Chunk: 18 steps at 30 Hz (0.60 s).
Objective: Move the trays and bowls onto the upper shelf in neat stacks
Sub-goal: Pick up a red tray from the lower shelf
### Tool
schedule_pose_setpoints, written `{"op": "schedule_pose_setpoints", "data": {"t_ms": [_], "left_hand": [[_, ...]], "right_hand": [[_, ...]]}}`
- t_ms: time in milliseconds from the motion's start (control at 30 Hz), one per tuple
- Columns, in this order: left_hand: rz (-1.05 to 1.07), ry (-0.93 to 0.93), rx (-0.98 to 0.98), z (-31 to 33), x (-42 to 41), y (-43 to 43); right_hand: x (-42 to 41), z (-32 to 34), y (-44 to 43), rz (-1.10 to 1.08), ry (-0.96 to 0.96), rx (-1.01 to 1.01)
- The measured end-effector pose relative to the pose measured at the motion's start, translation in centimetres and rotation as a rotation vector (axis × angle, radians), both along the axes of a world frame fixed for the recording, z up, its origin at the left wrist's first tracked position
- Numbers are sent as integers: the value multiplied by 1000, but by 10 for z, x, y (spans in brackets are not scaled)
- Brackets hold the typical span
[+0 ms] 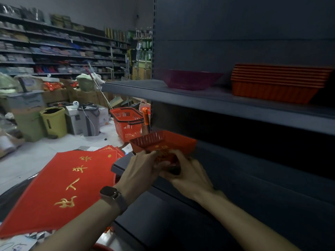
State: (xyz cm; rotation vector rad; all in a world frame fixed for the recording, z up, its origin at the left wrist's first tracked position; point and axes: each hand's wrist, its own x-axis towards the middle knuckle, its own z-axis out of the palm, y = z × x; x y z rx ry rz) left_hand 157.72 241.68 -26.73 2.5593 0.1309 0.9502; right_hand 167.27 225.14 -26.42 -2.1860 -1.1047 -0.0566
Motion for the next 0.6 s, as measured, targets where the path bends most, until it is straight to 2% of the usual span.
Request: {"op": "schedule_pose_setpoints", "data": {"t_ms": [233, 367, 600], "left_hand": [[-53, -41, 63, 9, -19, -46], [-141, -56, 79, 16, -40, -57], [106, -59, 45, 33, -102, -14]], "right_hand": [[-24, 24, -49, -85, -69, 10], [-37, 33, -74, -42, -13, 89], [-46, 60, -102, 96, -99, 156]]}}
